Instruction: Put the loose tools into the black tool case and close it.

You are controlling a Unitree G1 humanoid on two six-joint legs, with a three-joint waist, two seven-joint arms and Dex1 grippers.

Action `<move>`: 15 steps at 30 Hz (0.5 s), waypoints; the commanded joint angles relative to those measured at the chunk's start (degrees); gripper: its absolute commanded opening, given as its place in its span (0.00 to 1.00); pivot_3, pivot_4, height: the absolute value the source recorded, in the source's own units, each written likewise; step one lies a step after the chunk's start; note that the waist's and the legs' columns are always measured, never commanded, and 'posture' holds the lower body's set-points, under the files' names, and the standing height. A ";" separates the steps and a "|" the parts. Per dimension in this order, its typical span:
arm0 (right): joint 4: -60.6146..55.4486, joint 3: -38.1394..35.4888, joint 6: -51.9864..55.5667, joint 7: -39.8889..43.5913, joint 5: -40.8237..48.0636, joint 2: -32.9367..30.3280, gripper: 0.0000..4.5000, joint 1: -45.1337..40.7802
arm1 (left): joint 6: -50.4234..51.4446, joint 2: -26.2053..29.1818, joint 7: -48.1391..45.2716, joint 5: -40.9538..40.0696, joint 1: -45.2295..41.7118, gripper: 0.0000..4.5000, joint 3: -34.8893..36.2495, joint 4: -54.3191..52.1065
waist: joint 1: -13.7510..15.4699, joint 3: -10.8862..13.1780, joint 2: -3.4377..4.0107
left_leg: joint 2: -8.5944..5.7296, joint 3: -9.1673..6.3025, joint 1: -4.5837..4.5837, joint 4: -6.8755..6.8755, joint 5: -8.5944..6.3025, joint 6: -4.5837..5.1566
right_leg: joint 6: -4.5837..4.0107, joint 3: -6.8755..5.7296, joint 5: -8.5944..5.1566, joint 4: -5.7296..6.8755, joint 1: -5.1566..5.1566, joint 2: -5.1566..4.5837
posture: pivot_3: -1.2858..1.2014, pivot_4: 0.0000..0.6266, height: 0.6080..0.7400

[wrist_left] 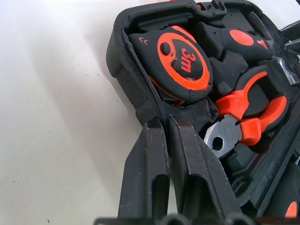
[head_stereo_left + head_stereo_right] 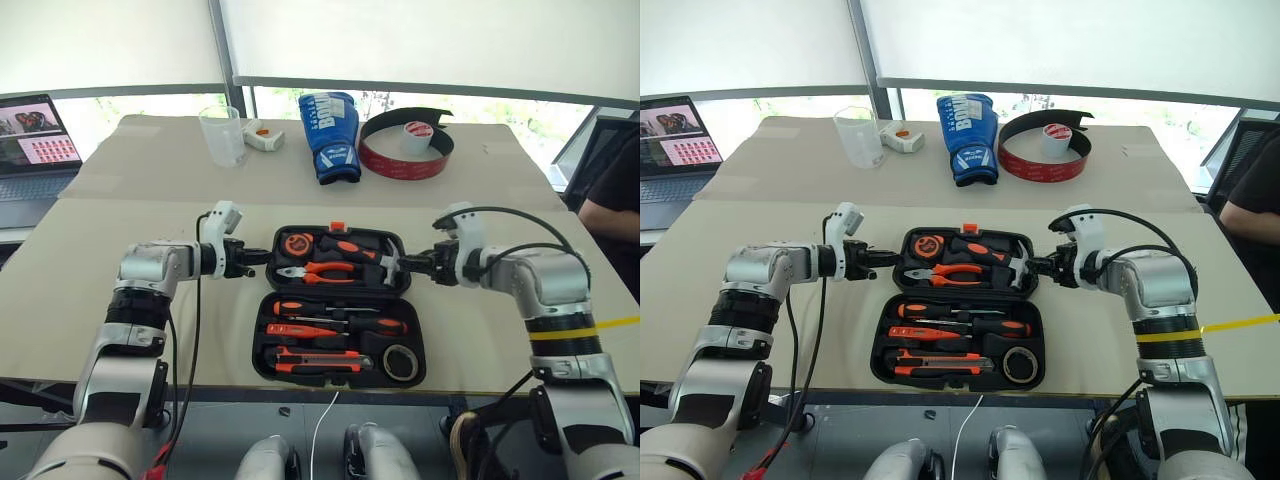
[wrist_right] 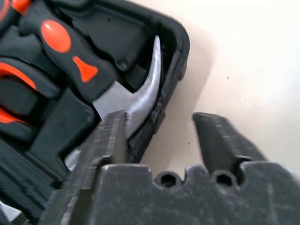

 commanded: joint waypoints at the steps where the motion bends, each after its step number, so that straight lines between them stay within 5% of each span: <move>1: -0.28 0.76 0.22 0.15 -0.81 -0.97 0.57 0.16 | -0.68 -0.23 0.14 0.86 1.12 0.00 -1.22 -0.90 | 0.01 0.00 0.00 | 0.00 0.00 0.00 0.00 0.00 0.00 | 0.00 0.00 0.00 0.00 0.00 0.00 | 0.52 0.24 0.90; 9: -1.76 0.08 0.94 0.26 -0.16 0.12 0.01 0.39 | -0.73 -0.30 0.26 0.39 1.44 0.00 -1.00 -1.76 | 0.06 -0.07 -0.01 | 0.00 -0.01 0.01 0.00 0.00 0.00 | 0.01 0.00 0.00 -0.01 0.03 -0.02 | 0.52 0.24 0.90; 15: -5.44 -3.60 -1.40 -0.36 1.97 2.45 0.01 -2.06 | -5.43 -1.13 1.35 -0.52 0.87 0.00 2.12 -2.61 | -0.06 -0.07 -0.01 | 0.00 -0.02 0.01 0.00 0.00 0.00 | 0.00 0.01 0.00 -0.01 0.02 -0.03 | 0.52 0.24 0.90</move>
